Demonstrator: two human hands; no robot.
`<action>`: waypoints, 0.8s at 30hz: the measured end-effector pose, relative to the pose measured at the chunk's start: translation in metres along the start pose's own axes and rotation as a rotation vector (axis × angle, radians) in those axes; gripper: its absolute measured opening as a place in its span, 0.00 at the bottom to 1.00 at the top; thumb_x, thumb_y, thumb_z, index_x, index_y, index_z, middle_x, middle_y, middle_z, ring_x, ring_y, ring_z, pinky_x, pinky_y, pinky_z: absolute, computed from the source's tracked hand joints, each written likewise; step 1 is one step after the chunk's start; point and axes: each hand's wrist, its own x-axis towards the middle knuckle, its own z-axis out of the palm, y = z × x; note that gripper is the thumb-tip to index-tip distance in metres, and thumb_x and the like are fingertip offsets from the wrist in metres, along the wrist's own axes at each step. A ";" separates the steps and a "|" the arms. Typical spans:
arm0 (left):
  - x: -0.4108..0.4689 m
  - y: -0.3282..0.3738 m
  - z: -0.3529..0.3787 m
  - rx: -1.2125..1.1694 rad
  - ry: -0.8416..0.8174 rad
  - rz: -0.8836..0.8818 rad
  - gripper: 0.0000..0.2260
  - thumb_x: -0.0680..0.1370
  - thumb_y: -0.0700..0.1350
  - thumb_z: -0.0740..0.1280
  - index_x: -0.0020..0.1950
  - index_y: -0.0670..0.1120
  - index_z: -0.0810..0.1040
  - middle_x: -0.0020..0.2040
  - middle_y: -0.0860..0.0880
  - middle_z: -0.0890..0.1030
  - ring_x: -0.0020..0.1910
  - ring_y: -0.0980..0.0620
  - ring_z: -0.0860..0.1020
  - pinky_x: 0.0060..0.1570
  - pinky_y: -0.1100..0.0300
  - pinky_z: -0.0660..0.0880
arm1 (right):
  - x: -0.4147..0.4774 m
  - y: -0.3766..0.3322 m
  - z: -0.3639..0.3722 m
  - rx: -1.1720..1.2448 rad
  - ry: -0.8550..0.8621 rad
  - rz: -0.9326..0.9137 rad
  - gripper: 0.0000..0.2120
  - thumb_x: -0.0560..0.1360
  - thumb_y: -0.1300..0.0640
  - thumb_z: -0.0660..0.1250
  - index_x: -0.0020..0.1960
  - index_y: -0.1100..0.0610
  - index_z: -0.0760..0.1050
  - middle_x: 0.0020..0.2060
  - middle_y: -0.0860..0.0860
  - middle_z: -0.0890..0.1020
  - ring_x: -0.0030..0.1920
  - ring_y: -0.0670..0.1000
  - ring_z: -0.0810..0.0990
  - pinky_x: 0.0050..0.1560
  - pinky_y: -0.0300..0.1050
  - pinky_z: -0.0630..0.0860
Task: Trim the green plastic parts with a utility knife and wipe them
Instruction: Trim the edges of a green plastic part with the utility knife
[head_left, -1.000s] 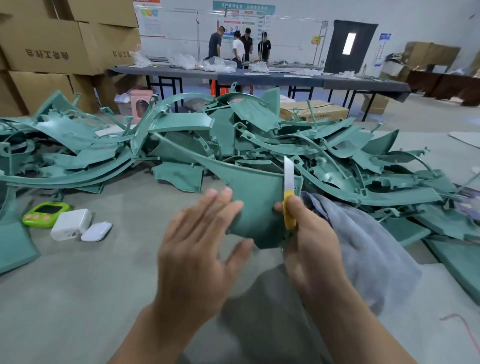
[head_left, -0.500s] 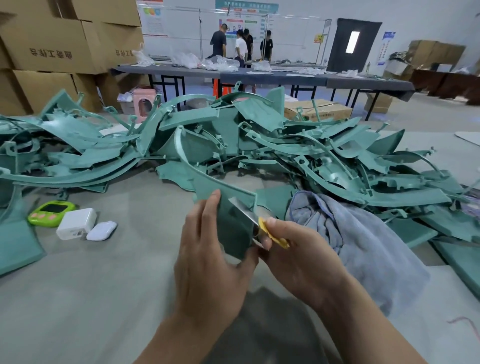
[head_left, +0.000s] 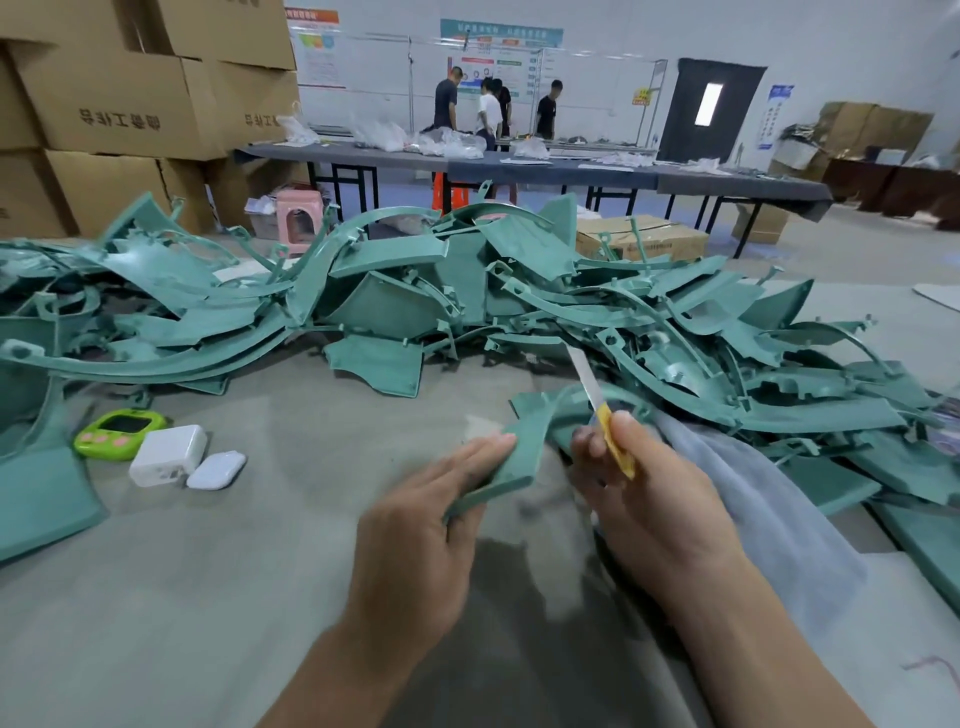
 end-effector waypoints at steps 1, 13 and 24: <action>0.000 -0.002 0.001 0.033 -0.005 0.027 0.25 0.76 0.36 0.74 0.67 0.60 0.80 0.64 0.63 0.81 0.62 0.64 0.79 0.63 0.64 0.76 | 0.002 0.000 -0.002 -0.043 0.023 -0.076 0.13 0.72 0.51 0.69 0.31 0.55 0.81 0.35 0.52 0.81 0.40 0.49 0.82 0.47 0.42 0.79; 0.003 -0.016 0.007 0.099 -0.043 -0.252 0.30 0.71 0.27 0.67 0.63 0.56 0.84 0.59 0.60 0.84 0.60 0.64 0.78 0.66 0.76 0.65 | 0.001 0.007 -0.005 -1.134 0.054 -0.482 0.17 0.77 0.48 0.67 0.31 0.53 0.76 0.23 0.46 0.71 0.26 0.44 0.67 0.30 0.45 0.65; 0.005 -0.028 0.009 0.033 -0.067 -0.258 0.33 0.69 0.25 0.66 0.60 0.60 0.85 0.54 0.71 0.80 0.56 0.77 0.75 0.67 0.73 0.68 | 0.009 0.012 -0.012 -1.258 0.119 -0.487 0.17 0.80 0.48 0.67 0.33 0.51 0.77 0.22 0.45 0.74 0.24 0.43 0.68 0.26 0.36 0.64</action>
